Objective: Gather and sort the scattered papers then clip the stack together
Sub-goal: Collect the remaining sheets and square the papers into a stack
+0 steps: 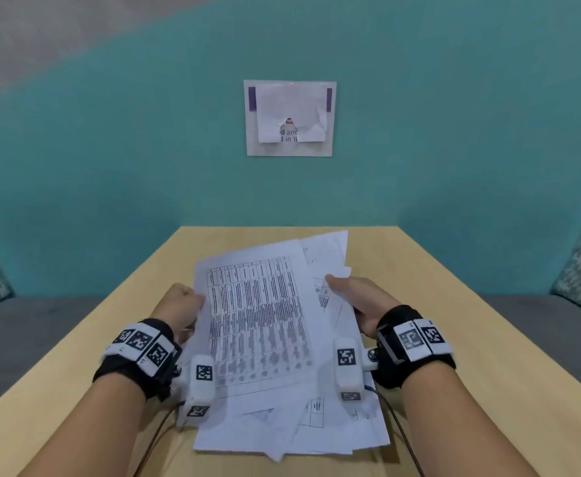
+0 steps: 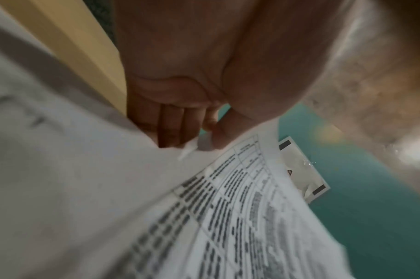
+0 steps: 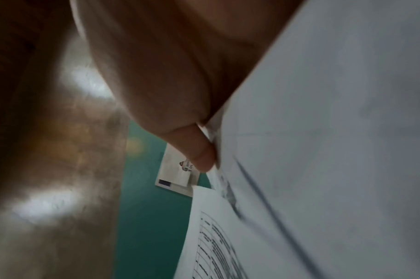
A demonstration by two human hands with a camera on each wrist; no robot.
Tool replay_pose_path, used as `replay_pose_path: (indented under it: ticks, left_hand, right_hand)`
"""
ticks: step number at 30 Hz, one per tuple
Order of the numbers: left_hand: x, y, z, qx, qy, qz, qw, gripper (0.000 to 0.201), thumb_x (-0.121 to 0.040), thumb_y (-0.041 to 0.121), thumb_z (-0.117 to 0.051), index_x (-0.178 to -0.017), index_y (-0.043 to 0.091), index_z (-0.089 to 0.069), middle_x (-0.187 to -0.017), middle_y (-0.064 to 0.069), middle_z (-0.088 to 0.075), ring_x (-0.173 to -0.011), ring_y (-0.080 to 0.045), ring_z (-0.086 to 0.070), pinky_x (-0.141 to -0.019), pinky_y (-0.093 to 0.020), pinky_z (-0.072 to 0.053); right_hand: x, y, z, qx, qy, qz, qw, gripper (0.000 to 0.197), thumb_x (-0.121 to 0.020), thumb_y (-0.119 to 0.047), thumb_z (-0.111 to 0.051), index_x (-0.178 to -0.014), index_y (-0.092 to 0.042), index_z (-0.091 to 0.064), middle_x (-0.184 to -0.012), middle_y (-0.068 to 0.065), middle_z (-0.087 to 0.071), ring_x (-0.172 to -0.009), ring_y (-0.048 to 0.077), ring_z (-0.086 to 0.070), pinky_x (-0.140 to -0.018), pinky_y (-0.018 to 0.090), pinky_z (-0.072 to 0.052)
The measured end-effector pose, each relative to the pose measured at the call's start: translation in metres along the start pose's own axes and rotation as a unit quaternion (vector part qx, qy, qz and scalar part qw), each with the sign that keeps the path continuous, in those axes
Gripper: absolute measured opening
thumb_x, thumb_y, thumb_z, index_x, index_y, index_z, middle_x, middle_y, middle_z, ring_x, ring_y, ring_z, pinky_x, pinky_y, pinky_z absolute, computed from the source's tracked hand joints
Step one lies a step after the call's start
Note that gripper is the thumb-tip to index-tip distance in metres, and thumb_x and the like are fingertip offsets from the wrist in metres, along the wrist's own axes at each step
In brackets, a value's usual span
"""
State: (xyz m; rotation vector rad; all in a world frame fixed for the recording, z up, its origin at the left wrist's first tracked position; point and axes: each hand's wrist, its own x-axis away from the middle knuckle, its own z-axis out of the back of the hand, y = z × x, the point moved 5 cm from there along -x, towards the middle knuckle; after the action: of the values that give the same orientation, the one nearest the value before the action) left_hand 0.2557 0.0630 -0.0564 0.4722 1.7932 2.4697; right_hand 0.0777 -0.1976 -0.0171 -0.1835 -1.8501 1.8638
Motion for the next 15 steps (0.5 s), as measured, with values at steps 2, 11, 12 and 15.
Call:
replay_pose_path:
  ticks: [2, 11, 12, 15]
  left_hand:
    - [0.002, 0.000, -0.001, 0.000, -0.030, 0.003, 1.000, 0.026, -0.103, 0.008, -0.058, -0.081, 0.013, -0.044, -0.071, -0.007, -0.041, -0.056, -0.017, -0.036, -0.055, -0.030, -0.029]
    - [0.017, 0.010, -0.026, 0.022, -0.127, -0.013, 0.992, 0.034, -0.093, 0.004, -0.072, -0.126, 0.006, -0.063, -0.118, -0.018, -0.076, -0.106, -0.040, -0.073, -0.086, -0.048, -0.060]
    - [0.017, 0.010, -0.025, 0.031, -0.132, -0.015, 0.991, 0.043, -0.089, 0.009, -0.078, -0.129, 0.008, -0.062, -0.121, -0.016, -0.075, -0.107, -0.036, -0.073, -0.086, -0.045, -0.059]
    - [0.013, 0.013, -0.016, 0.070, -0.159, -0.033, 0.984, 0.090, -0.062, 0.033, -0.099, -0.140, 0.016, -0.057, -0.136, -0.009, -0.070, -0.124, -0.035, -0.065, -0.103, -0.050, -0.052]
  right_hand:
    - [-0.010, 0.013, 0.005, 0.067, 0.006, -0.024, 0.997, 0.102, -0.070, -0.077, -0.063, -0.149, -0.015, -0.046, -0.151, 0.004, -0.049, -0.136, 0.031, -0.050, -0.113, 0.051, -0.039]
    - [0.003, 0.007, 0.000, 0.184, -0.021, 0.043, 0.982, 0.064, -0.080, 0.013, -0.067, -0.133, -0.021, -0.055, -0.129, 0.003, -0.067, -0.120, 0.027, -0.061, -0.104, 0.047, -0.048]
    - [0.005, 0.004, 0.001, 0.154, -0.006, 0.063, 0.986, 0.064, -0.081, 0.015, -0.066, -0.133, -0.022, -0.056, -0.128, 0.003, -0.068, -0.119, 0.027, -0.062, -0.103, 0.048, -0.049]
    - [0.013, -0.014, 0.004, 0.046, 0.002, 0.122, 0.992, 0.059, -0.086, 0.019, -0.059, -0.131, -0.019, -0.059, -0.124, 0.001, -0.070, -0.111, 0.018, -0.065, -0.084, 0.031, -0.054]
